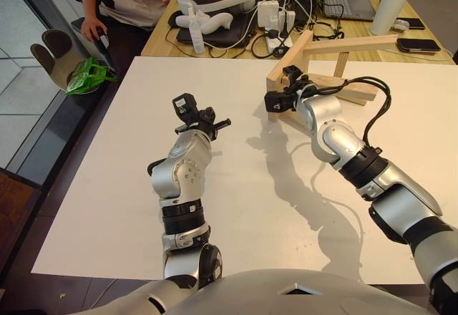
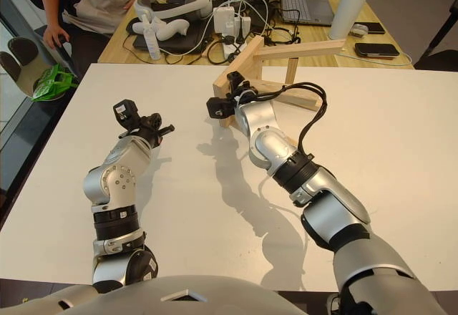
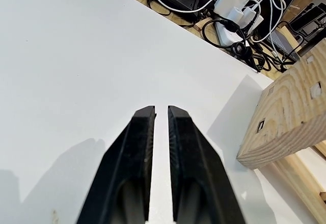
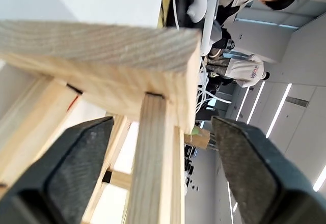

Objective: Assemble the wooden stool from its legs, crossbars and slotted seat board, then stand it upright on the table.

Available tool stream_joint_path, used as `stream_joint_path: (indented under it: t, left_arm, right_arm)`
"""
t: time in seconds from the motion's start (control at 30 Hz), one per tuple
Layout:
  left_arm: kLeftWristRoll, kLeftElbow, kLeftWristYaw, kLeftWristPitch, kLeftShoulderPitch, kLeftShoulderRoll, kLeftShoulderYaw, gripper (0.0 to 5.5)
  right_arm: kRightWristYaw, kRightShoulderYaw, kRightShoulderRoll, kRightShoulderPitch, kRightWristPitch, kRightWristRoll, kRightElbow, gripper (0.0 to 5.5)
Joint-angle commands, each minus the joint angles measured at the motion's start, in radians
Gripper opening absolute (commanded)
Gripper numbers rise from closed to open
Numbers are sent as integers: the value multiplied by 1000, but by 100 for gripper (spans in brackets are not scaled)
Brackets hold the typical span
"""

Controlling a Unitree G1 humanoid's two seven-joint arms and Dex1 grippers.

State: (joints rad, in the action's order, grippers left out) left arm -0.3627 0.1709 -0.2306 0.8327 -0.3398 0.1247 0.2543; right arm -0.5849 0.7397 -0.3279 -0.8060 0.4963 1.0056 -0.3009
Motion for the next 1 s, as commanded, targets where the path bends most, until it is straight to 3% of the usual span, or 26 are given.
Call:
stream_joint_path:
  t: [0.03,0.27,0.43,0.8,1.0]
  left_arm:
    - [-11,-28,-13,-13,19,65,-15,45]
    - [-21,-66,-15,-29,-1,70,-36,45]
    - [-31,-73,-20,-37,-4,66,-42,45]
    - [-41,-73,-31,-41,-2,60,-45,45]
    - [-45,-76,-32,-41,-4,54,-47,45]
  right_arm:
    - [12,-21,19,-32,43,38,-57,420]
    - [244,-61,66,-156,-10,1,-480,420]
    - [311,-91,107,-193,-71,-61,-628,345]
    - [261,-146,81,-150,-209,-192,-588,166]
    - [236,-179,72,-123,-231,-239,-543,152]
